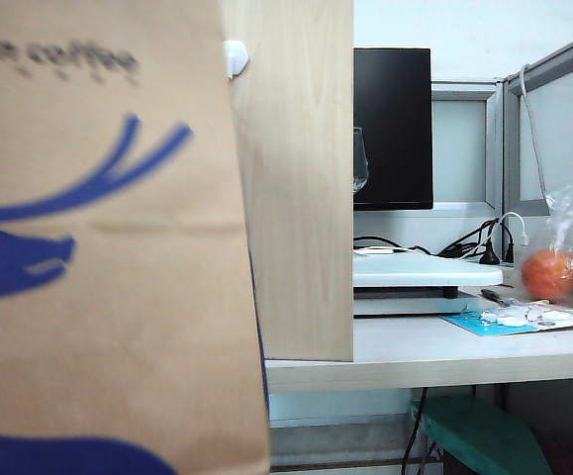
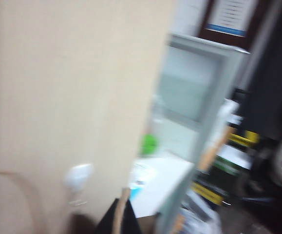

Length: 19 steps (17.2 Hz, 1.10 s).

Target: Pick up the paper bag and hang it on the hook.

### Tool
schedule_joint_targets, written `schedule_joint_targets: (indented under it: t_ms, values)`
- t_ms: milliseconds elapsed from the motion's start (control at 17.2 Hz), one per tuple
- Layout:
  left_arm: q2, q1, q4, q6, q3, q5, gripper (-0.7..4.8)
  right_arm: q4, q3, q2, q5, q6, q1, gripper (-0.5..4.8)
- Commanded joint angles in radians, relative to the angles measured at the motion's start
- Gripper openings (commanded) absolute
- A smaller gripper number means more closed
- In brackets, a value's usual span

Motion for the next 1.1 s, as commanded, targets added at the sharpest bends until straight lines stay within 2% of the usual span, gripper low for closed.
schedule_joint_targets:
  t_ms: [58, 233, 407, 581, 756, 1105]
  values:
    - [0.064, -0.092, 0.087, -0.002, 0.004, -0.042, -0.06, 0.01, -0.007, 0.0, 0.0, 0.0, 0.0, -0.01]
    - [0.163, -0.174, 0.127, -0.002, 0.005, -0.043, -0.06, 0.01, -0.007, 0.0, 0.0, 0.0, 0.0, -0.01]
    - [0.172, -0.22, 0.134, -0.007, 0.005, -0.025, -0.06, 0.01, -0.007, 0.0, 0.0, 0.0, 0.0, -0.01]
    - [0.142, -0.225, 0.071, -0.016, 0.01, 0.059, -0.06, 0.01, -0.007, 0.0, 0.0, 0.0, 0.0, -0.01]
    - [0.131, -0.225, 0.04, -0.013, 0.01, 0.066, -0.06, 0.01, -0.007, 0.0, 0.019, 0.0, 0.0, -0.01]
    - [0.176, -0.225, 0.054, 0.079, 0.01, -0.025, -0.06, 0.01, -0.007, 0.0, 0.019, 0.0, 0.0, -0.01]
